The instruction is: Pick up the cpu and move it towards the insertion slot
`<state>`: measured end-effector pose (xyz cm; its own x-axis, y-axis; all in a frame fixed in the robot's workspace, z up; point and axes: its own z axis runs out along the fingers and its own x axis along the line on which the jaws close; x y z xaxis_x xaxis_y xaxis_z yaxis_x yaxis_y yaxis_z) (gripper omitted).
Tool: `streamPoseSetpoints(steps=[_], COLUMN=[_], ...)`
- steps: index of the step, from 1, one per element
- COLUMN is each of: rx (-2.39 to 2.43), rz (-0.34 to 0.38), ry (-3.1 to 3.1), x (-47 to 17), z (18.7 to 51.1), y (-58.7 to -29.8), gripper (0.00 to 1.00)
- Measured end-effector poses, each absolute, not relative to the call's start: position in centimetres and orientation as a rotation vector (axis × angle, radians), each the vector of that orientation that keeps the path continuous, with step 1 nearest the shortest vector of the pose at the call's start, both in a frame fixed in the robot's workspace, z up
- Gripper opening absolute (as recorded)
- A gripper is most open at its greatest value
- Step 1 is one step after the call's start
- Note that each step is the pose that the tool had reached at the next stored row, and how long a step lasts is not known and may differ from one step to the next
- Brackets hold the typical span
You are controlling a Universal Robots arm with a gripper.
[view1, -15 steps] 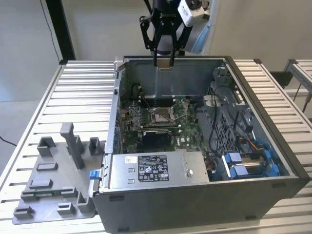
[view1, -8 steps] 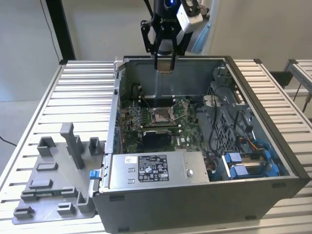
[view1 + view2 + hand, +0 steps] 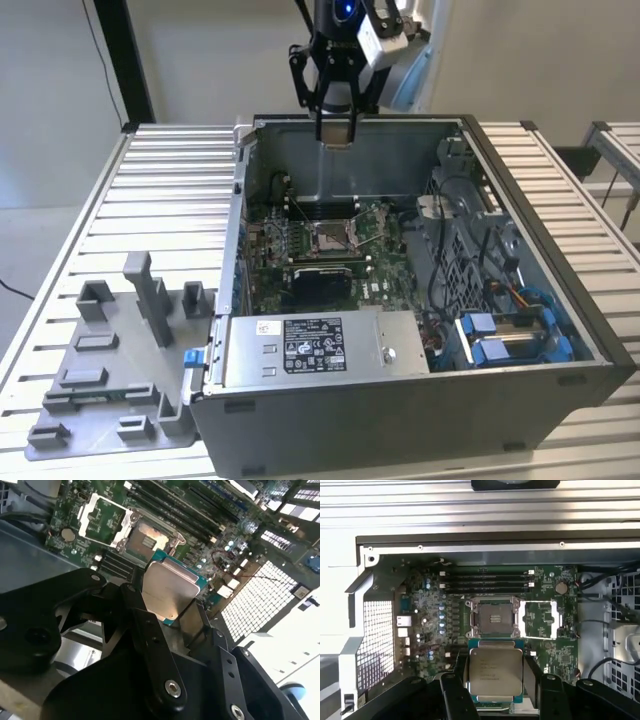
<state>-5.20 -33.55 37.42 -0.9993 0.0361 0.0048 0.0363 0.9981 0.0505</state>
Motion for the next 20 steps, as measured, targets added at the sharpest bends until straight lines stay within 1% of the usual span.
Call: streamPoseSetpoints(steps=[4, 20], rx=[-0.049, -0.024], rz=[-0.075, -0.075], ry=[-3.136, -3.137], x=[-5.18, -5.19], z=[37.37, 37.37], y=[-32.87, -32.53], gripper=[0.0, 0.0])
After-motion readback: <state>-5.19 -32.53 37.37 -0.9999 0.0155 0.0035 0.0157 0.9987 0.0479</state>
